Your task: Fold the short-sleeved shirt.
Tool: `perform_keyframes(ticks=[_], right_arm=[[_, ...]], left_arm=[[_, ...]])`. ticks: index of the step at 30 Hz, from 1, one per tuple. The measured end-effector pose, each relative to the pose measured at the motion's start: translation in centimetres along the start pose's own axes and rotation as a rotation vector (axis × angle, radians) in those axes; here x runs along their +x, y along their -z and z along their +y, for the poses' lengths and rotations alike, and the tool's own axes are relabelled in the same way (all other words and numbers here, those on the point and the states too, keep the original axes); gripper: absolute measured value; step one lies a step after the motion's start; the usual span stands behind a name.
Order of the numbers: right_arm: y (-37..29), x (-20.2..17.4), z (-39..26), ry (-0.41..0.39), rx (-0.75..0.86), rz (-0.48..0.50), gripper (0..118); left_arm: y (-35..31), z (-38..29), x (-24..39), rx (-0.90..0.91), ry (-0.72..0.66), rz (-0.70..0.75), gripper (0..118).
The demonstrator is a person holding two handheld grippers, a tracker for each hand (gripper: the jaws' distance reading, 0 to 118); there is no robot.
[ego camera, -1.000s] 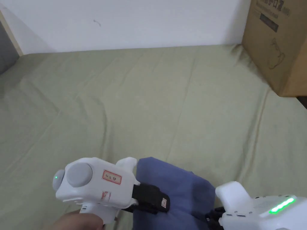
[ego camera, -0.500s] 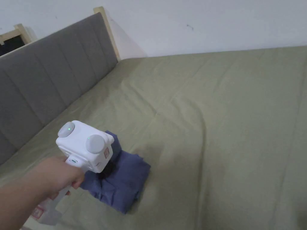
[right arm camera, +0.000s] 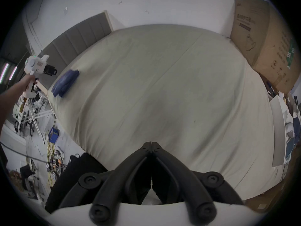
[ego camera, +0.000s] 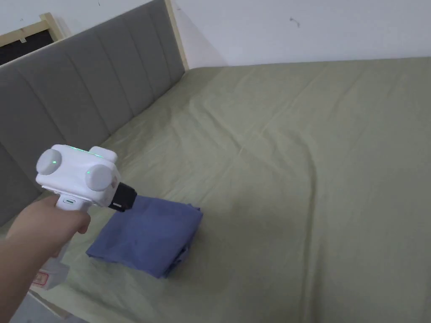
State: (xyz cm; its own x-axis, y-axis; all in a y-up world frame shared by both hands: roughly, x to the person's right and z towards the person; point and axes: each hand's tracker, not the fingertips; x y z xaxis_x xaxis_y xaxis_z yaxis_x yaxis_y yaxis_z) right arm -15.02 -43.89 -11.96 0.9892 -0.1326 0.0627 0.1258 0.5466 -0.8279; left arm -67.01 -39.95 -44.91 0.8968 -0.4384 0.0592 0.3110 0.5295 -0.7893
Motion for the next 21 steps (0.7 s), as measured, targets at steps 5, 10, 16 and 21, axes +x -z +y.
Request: perform_keyframes(ticks=[5,10,16,21], right_arm=[[-2.3,1.3,0.4,0.083,0.081,-0.007,0],[-6.1,3.0,0.1,0.090,0.187,-0.047,0],[-12.6,3.9,-0.1,0.126,0.356,-0.071,0],[-19.4,3.1,-1.7,0.085,0.676,-0.148,0]], left_arm=[[-4.2,-1.2,2.4,0.109,-0.208,-0.418,28],[-14.5,-5.1,12.1,0.230,-0.129,-0.700,0],[-25.9,-7.1,17.6,0.500,-0.218,-0.823,0],[-35.2,-9.7,19.0,0.880,-0.284,-0.761,0]])
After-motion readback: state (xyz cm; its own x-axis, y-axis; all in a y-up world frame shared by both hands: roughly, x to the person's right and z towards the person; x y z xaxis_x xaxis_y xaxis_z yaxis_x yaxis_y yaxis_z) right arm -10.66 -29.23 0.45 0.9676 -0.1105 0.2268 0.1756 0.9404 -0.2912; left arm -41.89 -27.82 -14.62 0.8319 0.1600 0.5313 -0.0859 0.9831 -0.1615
